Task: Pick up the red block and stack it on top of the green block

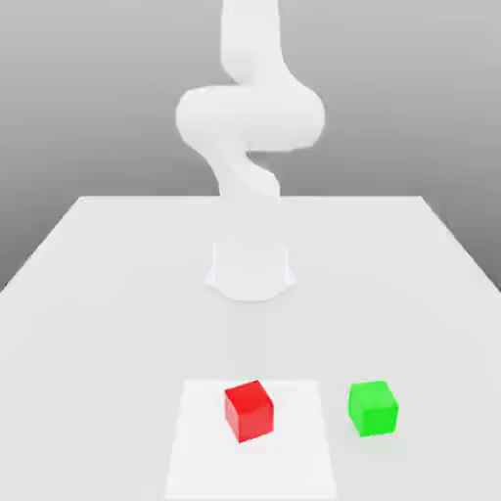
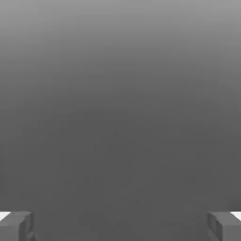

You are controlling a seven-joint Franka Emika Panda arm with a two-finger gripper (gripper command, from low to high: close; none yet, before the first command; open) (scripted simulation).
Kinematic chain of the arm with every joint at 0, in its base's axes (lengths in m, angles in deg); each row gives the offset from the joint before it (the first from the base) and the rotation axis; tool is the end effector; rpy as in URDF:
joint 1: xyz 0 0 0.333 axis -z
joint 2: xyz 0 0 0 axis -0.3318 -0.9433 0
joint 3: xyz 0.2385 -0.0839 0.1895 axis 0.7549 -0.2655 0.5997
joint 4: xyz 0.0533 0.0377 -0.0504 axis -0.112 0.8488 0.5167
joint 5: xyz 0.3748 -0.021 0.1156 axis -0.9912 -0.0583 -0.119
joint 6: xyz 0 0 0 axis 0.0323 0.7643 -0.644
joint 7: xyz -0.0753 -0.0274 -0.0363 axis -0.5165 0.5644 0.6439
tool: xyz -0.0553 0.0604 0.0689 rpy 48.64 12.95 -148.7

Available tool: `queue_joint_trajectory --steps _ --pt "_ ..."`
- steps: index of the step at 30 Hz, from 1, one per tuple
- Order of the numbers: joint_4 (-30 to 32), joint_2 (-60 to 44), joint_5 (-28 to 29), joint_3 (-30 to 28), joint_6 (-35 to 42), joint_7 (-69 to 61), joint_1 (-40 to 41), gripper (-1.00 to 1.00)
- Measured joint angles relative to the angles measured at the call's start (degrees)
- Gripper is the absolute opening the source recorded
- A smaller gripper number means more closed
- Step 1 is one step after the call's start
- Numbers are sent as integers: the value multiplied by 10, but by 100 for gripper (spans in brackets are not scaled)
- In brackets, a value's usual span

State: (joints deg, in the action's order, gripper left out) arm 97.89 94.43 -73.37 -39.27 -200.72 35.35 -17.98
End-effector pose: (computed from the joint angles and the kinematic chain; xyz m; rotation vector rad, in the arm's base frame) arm 0.3783 -0.0006 0.6643 -2.4055 1.1762 -0.9058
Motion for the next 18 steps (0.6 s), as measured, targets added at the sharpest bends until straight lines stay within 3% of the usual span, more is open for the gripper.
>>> queue_joint_trajectory --steps 10,18 --pt "104 -183 -42 57 -107 223 55 0" --pt "187 -328 -28 100 -193 434 92 0"
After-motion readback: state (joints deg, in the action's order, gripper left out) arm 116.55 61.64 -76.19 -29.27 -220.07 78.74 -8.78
